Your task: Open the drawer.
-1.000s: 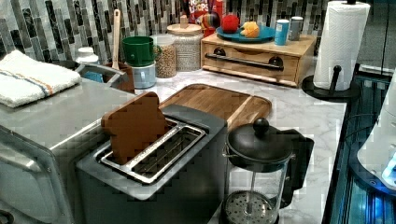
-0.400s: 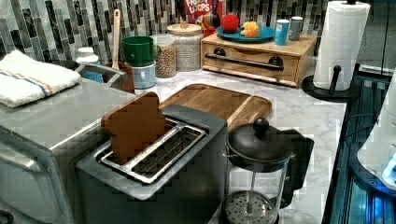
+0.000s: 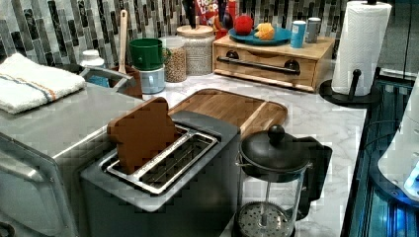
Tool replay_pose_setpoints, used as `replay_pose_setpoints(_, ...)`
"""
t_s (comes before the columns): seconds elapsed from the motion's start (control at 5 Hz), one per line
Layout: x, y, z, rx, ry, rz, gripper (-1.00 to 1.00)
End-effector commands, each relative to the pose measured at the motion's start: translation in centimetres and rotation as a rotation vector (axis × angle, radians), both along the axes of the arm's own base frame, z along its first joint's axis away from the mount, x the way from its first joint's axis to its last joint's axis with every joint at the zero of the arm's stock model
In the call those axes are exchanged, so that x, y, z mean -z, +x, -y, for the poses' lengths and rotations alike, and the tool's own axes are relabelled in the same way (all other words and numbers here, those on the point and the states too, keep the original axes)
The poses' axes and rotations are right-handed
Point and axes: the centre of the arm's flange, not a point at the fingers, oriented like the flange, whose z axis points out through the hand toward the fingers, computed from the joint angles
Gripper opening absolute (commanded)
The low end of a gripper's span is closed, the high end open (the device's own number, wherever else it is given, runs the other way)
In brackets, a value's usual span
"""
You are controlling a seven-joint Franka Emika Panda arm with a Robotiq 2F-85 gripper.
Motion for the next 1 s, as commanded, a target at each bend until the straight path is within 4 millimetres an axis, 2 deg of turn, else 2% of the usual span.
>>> replay_pose_setpoints(0.2, 1.5, -3.1, 12.0, -0.215, -0.024, 0.017, 1.0)
replay_pose_setpoints(0.4, 2.3, -3.0, 14.2, -0.267, -0.058, 0.044, 1.0)
replay_pose_setpoints(0.6, 3.4, -3.1, 15.5, -0.297, -0.078, 0.058, 1.0)
replay_pose_setpoints(1.0, 5.6, -3.0, 15.2, -0.302, -0.102, 0.055, 1.0)
